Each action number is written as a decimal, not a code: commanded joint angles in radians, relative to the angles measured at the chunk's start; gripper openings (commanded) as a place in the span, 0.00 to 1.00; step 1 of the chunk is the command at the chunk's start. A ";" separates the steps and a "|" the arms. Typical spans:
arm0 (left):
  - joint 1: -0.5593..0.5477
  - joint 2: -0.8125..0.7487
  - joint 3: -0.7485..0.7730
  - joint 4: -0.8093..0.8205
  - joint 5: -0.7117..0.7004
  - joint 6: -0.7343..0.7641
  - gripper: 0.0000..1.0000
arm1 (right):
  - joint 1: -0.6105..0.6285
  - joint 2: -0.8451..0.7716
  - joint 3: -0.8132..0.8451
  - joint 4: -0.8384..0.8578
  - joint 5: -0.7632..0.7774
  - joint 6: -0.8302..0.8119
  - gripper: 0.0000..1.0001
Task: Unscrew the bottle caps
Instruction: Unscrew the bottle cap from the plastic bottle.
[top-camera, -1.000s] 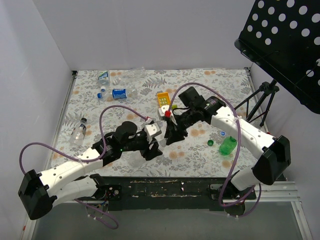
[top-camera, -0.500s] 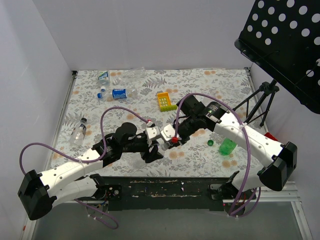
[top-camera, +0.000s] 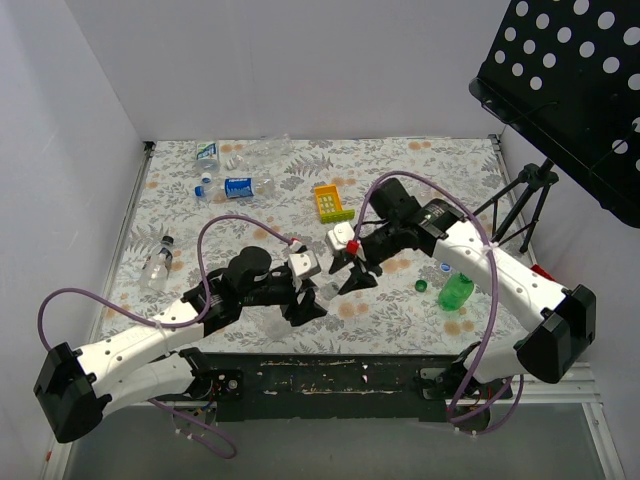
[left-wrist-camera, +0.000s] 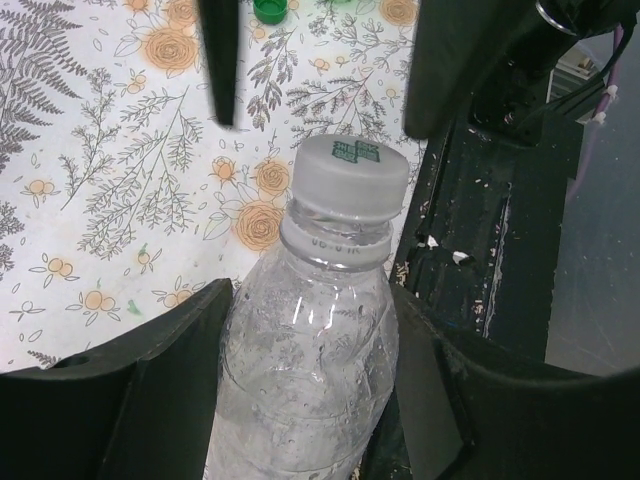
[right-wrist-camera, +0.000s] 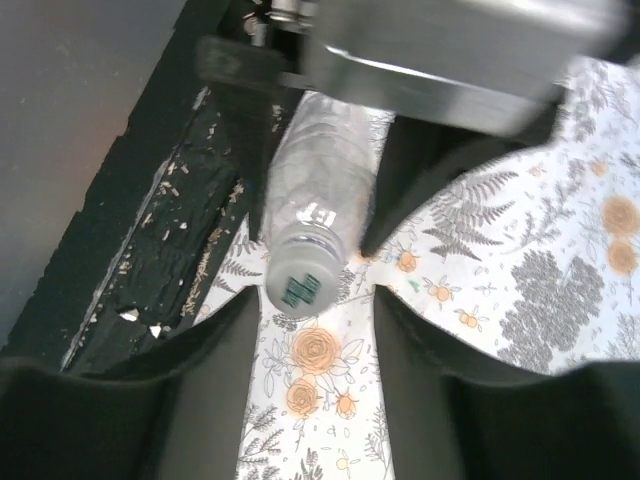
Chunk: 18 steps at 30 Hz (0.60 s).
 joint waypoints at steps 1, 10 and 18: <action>-0.002 0.005 -0.005 0.001 -0.048 -0.020 0.00 | -0.096 -0.053 0.005 0.120 -0.083 0.235 0.64; -0.002 0.037 0.027 -0.017 -0.071 -0.023 0.00 | -0.217 -0.178 -0.113 0.278 -0.133 0.583 0.82; -0.002 0.083 0.056 -0.011 -0.080 -0.046 0.00 | -0.241 -0.162 -0.257 0.459 -0.180 0.930 0.83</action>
